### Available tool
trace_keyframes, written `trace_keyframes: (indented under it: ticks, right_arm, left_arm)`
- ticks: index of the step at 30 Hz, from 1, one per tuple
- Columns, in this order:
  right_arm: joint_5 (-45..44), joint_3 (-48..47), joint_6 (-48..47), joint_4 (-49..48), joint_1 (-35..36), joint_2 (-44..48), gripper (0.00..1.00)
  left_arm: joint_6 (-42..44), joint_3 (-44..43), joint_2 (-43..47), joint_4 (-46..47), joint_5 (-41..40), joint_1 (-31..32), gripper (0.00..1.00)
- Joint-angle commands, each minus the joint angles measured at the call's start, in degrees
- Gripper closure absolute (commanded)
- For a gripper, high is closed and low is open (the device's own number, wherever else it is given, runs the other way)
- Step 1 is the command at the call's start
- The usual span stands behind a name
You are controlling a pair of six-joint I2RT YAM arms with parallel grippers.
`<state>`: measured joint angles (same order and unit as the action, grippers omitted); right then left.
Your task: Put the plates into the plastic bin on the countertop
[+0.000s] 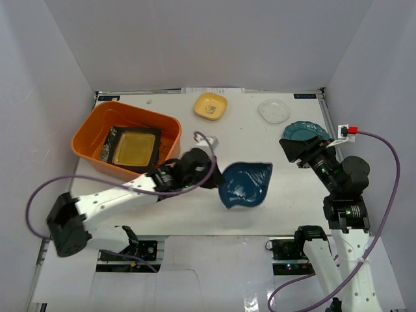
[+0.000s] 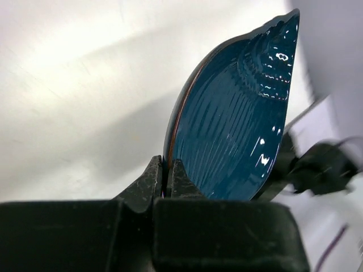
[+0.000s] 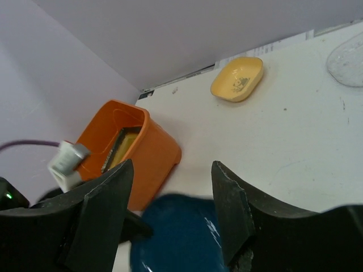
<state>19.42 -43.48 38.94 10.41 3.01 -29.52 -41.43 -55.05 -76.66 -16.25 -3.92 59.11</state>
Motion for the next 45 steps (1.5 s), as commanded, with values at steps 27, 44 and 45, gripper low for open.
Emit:
trace_keyframes:
  ticks: [27, 44, 45]
  right_arm:
    - [5.28, 6.83, -0.18, -6.81, -0.02, -2.47, 0.35]
    - [2.38, 12.72, 0.61, -8.84, -0.02, -4.58, 0.36]
    - [0.81, 13.77, 0.35, -8.31, -0.02, -5.02, 0.36]
  left_arm:
    - [-1.02, -1.65, 15.41, -6.34, 8.58, -68.16, 1.00]
    - [3.28, 5.12, 10.13, -2.47, 7.62, -68.16, 0.42]
    - [3.63, 5.21, 10.74, -2.56, 7.09, -68.16, 0.31]
